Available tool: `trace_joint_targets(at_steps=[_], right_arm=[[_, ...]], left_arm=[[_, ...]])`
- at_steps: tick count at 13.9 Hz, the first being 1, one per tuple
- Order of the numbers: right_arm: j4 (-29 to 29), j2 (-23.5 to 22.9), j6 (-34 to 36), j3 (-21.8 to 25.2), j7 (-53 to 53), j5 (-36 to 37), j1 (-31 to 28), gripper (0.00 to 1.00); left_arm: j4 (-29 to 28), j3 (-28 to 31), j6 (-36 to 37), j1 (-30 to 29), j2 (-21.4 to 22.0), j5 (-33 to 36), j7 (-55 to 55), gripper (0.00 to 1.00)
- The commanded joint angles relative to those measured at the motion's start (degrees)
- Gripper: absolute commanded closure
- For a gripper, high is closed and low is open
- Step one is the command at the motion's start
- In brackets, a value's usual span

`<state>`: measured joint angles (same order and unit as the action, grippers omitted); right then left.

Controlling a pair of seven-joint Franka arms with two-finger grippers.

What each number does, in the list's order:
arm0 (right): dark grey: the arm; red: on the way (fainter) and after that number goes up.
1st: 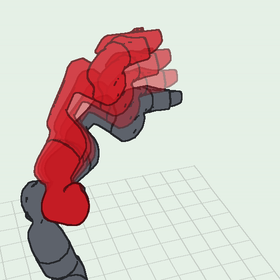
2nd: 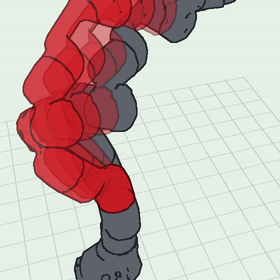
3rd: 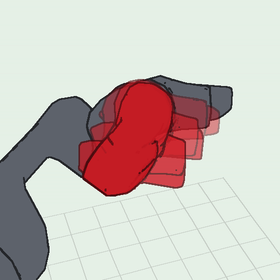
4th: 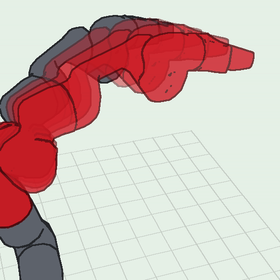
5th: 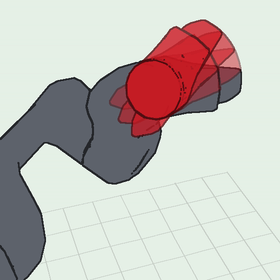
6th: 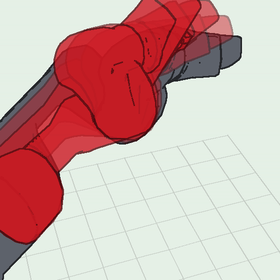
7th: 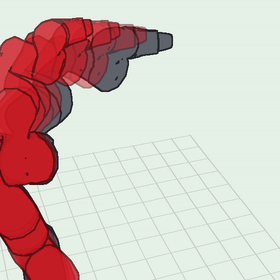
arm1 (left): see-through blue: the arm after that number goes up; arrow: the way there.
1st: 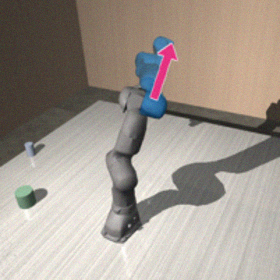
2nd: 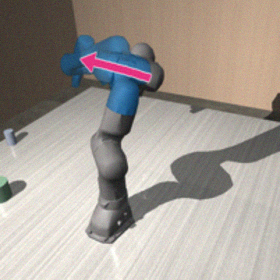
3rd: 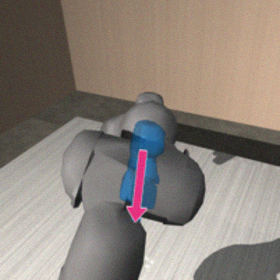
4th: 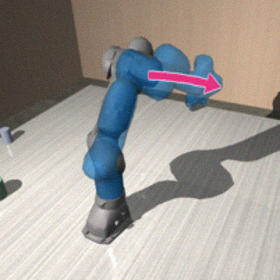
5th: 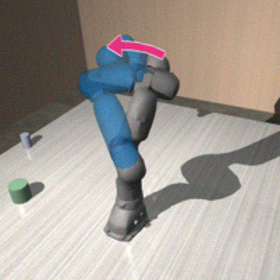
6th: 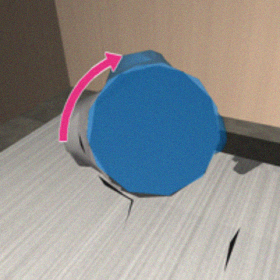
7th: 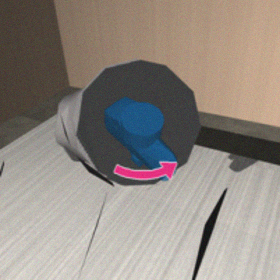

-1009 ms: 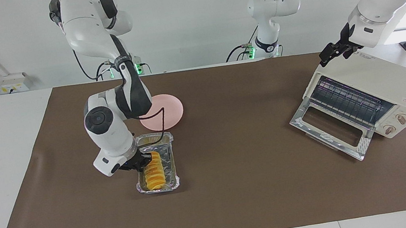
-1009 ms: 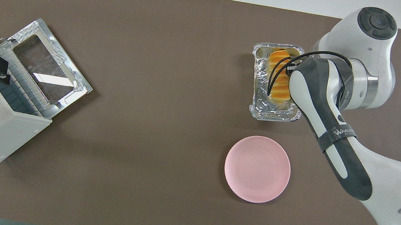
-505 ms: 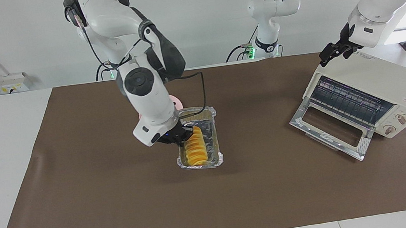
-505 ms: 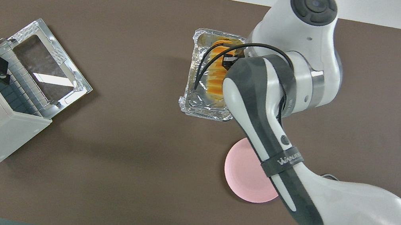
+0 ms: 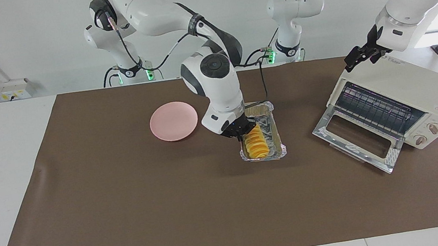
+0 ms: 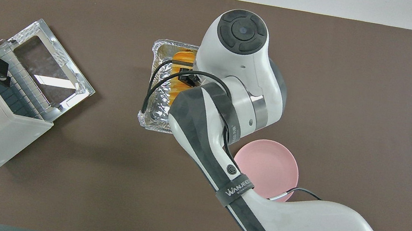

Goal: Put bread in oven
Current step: 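Grasp the foil tray and slide it toward the toaster oven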

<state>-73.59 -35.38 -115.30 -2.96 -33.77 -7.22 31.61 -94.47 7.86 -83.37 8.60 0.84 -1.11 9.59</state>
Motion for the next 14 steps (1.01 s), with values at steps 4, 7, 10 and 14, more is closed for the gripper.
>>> trace_joint_targets(at_steps=[4, 7, 10, 14], right_arm=[[-6.29, -1.53, -9.48, 0.24, 0.19, -1.4, 1.0, 1.0], [-6.57, -3.63, -11.43, 0.15, 0.63, -1.31, 1.97, 1.0], [-6.4, -3.99, -11.44, 0.15, 0.55, -1.4, 1.97, 1.0], [-5.78, -2.77, -8.9, 0.15, -0.07, -1.66, 1.71, 0.0]], left_arm=[[-0.54, -0.21, -0.56, -0.25, 0.74, 0.93, -0.27, 0.0], [-0.54, -0.21, -0.56, -0.25, 0.74, 0.93, -0.27, 0.0], [-0.54, -0.21, -0.56, -0.25, 0.74, 0.93, -0.27, 0.0], [-0.54, -0.39, -0.82, 0.19, 0.74, 0.93, -0.54, 0.0]])
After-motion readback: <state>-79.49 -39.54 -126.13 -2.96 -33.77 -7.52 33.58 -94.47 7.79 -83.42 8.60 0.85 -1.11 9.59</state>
